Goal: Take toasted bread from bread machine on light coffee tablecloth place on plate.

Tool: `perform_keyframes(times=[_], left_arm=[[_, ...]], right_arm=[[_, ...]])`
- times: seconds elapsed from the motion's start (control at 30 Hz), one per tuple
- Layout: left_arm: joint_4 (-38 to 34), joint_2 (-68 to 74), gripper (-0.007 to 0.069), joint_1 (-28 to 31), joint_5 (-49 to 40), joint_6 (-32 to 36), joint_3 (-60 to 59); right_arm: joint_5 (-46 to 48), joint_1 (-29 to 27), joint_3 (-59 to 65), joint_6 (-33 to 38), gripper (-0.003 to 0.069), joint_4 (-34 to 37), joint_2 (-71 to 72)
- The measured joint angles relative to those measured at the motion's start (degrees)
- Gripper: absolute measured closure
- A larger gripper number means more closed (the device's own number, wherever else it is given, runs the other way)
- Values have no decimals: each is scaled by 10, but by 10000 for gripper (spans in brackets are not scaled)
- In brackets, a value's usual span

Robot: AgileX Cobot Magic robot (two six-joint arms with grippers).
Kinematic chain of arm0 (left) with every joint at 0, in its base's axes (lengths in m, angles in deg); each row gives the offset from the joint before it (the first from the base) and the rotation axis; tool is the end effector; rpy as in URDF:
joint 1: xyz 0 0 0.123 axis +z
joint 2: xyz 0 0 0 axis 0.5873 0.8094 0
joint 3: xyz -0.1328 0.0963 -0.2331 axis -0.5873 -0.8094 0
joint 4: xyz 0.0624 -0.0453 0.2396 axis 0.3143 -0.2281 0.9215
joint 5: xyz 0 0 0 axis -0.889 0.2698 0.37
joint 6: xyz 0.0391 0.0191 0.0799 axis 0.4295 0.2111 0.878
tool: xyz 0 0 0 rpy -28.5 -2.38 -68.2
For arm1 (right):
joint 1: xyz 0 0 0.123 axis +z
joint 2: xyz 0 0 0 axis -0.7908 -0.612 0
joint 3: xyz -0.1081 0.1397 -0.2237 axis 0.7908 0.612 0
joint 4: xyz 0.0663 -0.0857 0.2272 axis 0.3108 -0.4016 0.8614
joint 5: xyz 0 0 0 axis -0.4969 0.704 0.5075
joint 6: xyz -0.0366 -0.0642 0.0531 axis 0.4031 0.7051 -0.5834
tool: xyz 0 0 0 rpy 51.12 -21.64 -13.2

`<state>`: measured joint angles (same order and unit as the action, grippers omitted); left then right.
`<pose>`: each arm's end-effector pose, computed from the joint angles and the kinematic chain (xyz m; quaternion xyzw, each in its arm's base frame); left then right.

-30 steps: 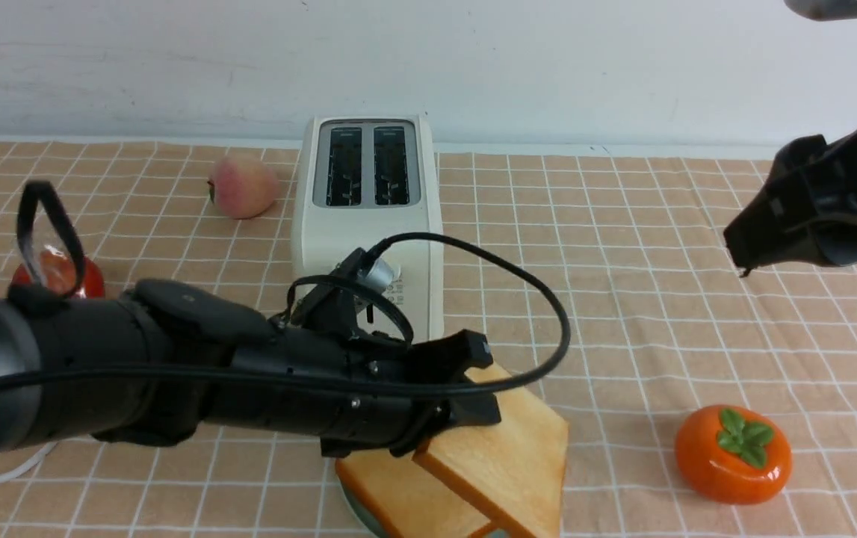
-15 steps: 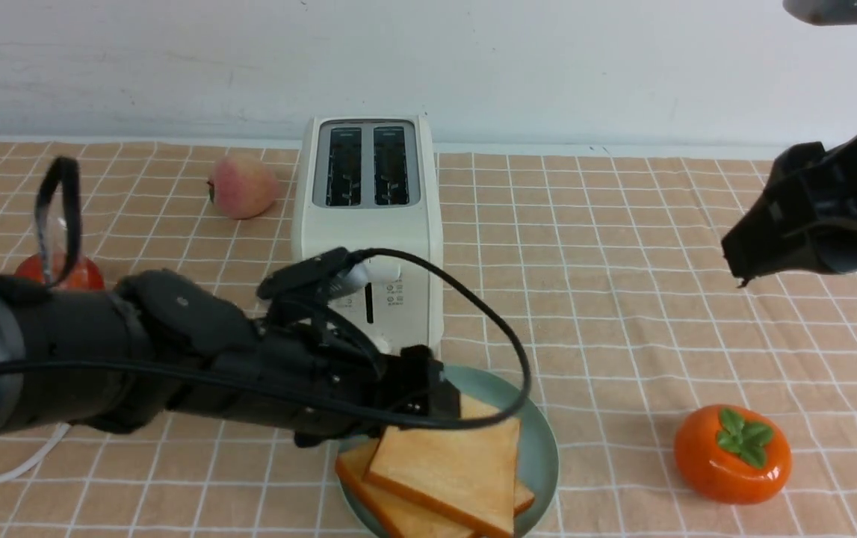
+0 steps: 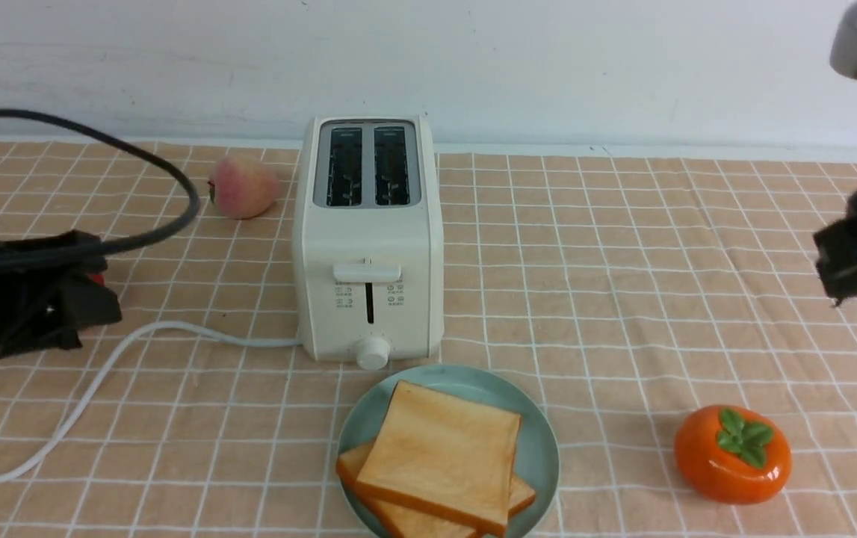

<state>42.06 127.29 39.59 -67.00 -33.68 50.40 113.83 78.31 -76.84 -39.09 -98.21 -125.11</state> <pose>0.2255 -0.0157 0.3118 -0.1518 0.9046 -0.2145 0.3355 0.1984 0.0803 0.3942 -0.1038 0.9414 0.0233 0.3201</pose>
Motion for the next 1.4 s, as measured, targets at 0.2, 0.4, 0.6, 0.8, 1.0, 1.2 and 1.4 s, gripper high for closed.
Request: perform_keyframes(times=[0.2,0.4,0.6,0.8,1.0,1.2,1.4], left_arm=[[17,-40,638,-80,-57,15,4],[145,-169,638,-115,-122,-36,4],[245,-304,638,-115,-211,-95,-13],[233,-430,638,-115,-224,-148,-58],[217,-469,638,-115,-155,-161,-106],[210,-469,638,-122,-141,-163,-110],[208,-469,638,-123,-142,-163,-110]], right_arm=[[-229,0,212,-66,634,-33,143],[-443,0,450,-127,678,-49,354],[-521,0,592,-168,678,-129,512],[-543,0,606,-177,676,-178,580],[-544,0,606,-177,673,-196,590],[-544,0,606,-177,669,-200,591],[-545,0,606,-177,664,-201,591]])
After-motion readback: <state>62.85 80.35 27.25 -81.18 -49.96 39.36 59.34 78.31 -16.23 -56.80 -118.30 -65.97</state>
